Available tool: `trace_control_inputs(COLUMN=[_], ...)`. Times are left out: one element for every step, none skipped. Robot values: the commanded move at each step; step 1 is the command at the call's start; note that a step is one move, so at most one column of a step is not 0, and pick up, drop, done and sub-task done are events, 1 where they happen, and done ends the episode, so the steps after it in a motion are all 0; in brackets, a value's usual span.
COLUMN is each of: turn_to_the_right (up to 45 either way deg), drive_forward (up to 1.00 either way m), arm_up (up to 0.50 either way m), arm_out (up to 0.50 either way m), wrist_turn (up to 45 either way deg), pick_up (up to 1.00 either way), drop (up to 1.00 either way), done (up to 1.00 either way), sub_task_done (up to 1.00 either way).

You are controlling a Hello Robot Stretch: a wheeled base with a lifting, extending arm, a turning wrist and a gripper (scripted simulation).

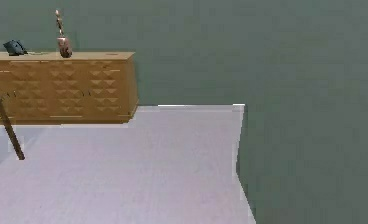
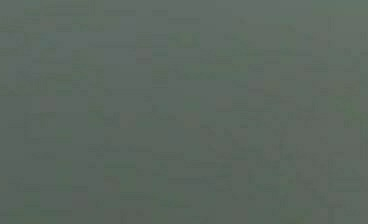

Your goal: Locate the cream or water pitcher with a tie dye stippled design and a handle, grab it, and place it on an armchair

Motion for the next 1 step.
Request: trace_control_inputs(turn_to_the_right=[-33.0], drive_forward=[0.0], arm_up=[0.0], arm_out=[0.0], wrist_turn=[0.0], pick_up=[0.0], drop=[0.0], done=[0.0], sub_task_done=[0.0])
